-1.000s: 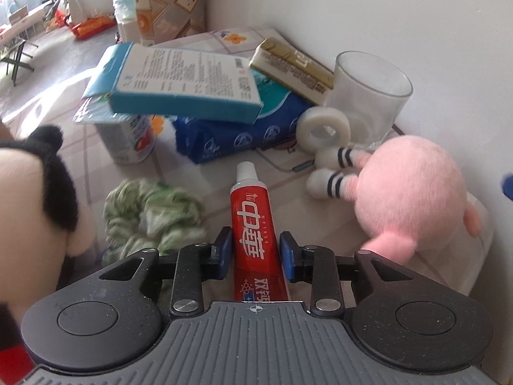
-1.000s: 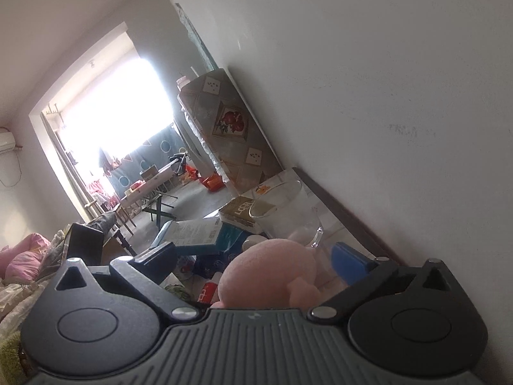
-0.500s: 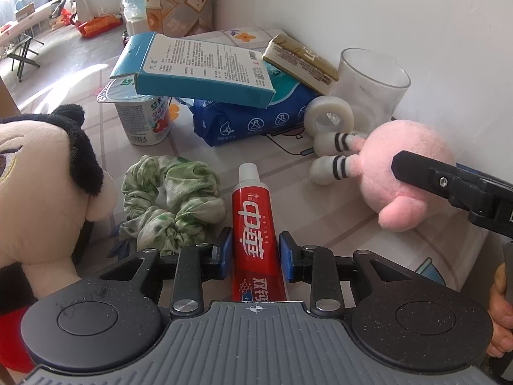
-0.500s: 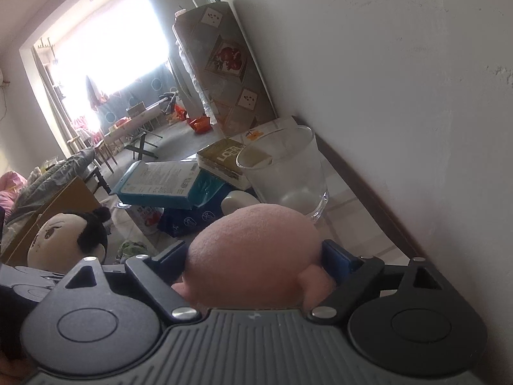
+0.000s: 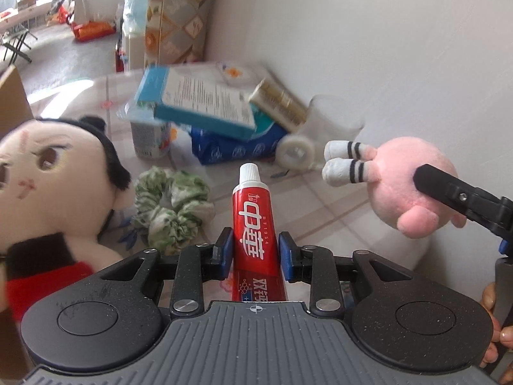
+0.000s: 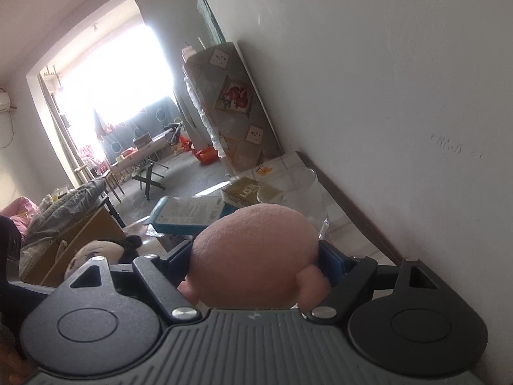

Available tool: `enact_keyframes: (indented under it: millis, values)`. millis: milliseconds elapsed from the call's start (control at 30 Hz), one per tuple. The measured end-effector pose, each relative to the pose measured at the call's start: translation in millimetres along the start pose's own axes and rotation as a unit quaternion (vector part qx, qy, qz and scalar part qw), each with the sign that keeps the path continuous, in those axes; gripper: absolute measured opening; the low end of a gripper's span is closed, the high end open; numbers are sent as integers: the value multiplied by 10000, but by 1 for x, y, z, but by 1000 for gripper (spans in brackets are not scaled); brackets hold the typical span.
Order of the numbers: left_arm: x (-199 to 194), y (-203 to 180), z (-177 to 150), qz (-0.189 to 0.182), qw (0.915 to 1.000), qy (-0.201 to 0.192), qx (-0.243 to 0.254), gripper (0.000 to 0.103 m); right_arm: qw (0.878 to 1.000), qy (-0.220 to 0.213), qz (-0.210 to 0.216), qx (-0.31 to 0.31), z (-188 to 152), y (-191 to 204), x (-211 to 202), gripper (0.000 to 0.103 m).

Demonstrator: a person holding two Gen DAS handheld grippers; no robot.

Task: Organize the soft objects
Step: 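Carry the toothpaste with the left tool while the right tool carries the pink plush to the box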

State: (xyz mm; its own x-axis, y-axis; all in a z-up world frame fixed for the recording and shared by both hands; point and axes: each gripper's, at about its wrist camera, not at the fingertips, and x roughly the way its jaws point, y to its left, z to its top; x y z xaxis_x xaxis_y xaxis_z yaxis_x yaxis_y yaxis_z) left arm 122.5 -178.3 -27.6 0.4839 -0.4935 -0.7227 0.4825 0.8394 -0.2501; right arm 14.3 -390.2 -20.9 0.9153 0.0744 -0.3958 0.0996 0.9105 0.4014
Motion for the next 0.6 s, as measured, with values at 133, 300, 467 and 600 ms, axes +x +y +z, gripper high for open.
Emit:
enact_keyframes:
  millis: [133,300,467,600]
  values:
    - [-40,5,2,-174,9990,-366,-189,28,9988,-317,362,-43,12,18,-29,85]
    - [-94,23,3,-236,9941,-982,-390,28,9925,-449,1129,-125,36,50,-43,85]
    - [-140,58,5,15,9874,-1426,-682,28,9814,-386,1866,-229,57,97,-29,85]
    - [-171,97,10,388,9799,-1706,-962,28,9725,-331,2278,-364,72,141,-7,85]
